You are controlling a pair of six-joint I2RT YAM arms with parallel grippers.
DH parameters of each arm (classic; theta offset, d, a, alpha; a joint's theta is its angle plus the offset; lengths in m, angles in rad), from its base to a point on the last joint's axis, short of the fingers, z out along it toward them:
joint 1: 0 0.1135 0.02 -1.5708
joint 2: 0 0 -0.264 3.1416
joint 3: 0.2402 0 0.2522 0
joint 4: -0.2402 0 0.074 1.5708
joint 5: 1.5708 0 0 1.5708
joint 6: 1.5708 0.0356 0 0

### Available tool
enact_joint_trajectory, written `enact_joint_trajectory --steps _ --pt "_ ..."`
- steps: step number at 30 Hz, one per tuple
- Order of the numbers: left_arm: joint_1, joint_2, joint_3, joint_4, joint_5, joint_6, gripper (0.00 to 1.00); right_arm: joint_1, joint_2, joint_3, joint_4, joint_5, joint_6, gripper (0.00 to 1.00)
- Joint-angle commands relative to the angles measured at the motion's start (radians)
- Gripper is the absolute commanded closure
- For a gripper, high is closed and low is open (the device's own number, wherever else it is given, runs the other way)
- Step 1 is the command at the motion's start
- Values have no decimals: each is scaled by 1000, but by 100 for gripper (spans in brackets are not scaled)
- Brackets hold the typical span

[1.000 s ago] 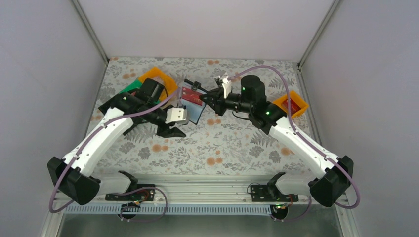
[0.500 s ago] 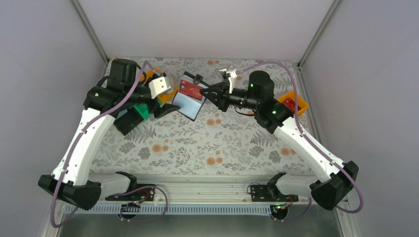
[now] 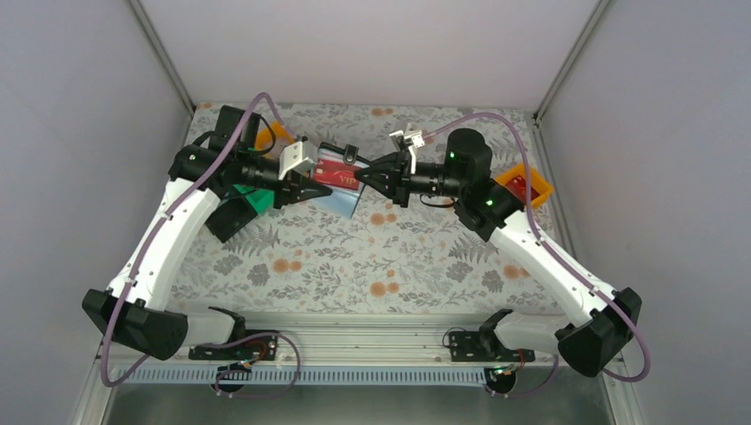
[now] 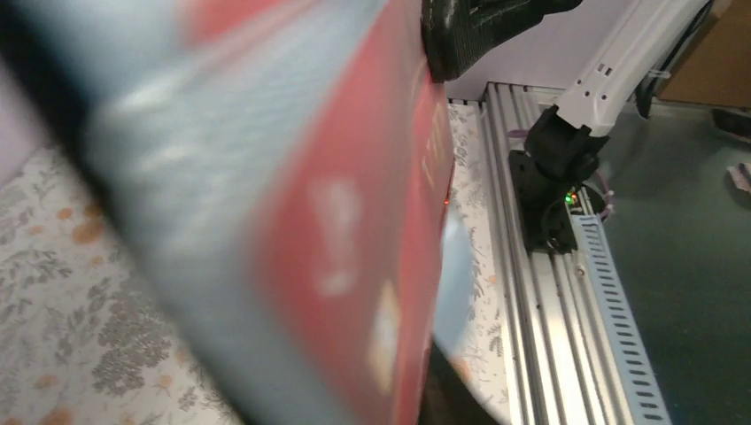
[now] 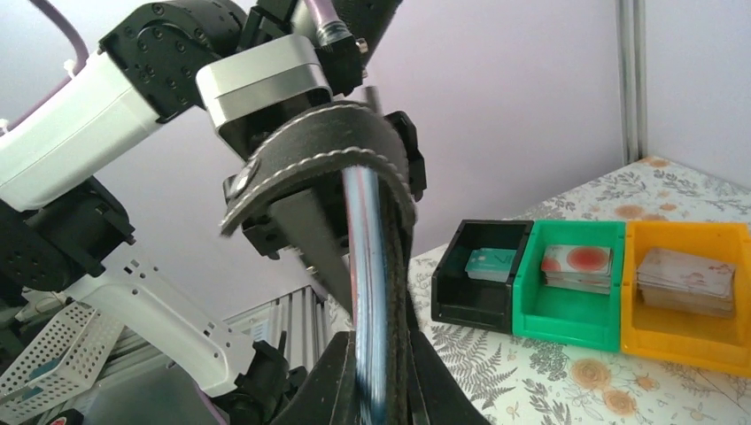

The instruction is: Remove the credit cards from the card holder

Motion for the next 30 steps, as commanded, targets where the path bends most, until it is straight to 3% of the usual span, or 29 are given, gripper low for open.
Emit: enact_joint_trajectory --steps 1,4,5,9,14,20,24,28,29,30 --pt "2 12 6 -91 97 84 97 -5 -18 -3 -2 7 -19 91" --pt "3 3 -10 -77 24 56 98 -4 22 66 -222 81 -179 54" --pt "-2 1 -18 -54 -26 28 98 -4 47 97 -298 111 -224 46" --pt "-35 26 2 -83 -249 -12 98 -1 146 189 -449 102 -337 32" --pt "-92 73 74 -226 -391 14 98 16 191 200 -435 41 -452 18" --pt "-117 105 125 -328 -460 57 98 19 230 228 -439 -7 -518 16" --pt "-124 123 121 -328 -494 65 98 21 284 256 -465 -41 -534 31" --pt "-125 137 118 -321 -486 77 98 21 313 255 -449 -57 -539 34" --pt "-126 144 120 -321 -485 80 98 21 320 259 -446 -60 -540 39" --pt "-126 150 122 -319 -484 82 98 21 325 267 -447 -63 -538 54"
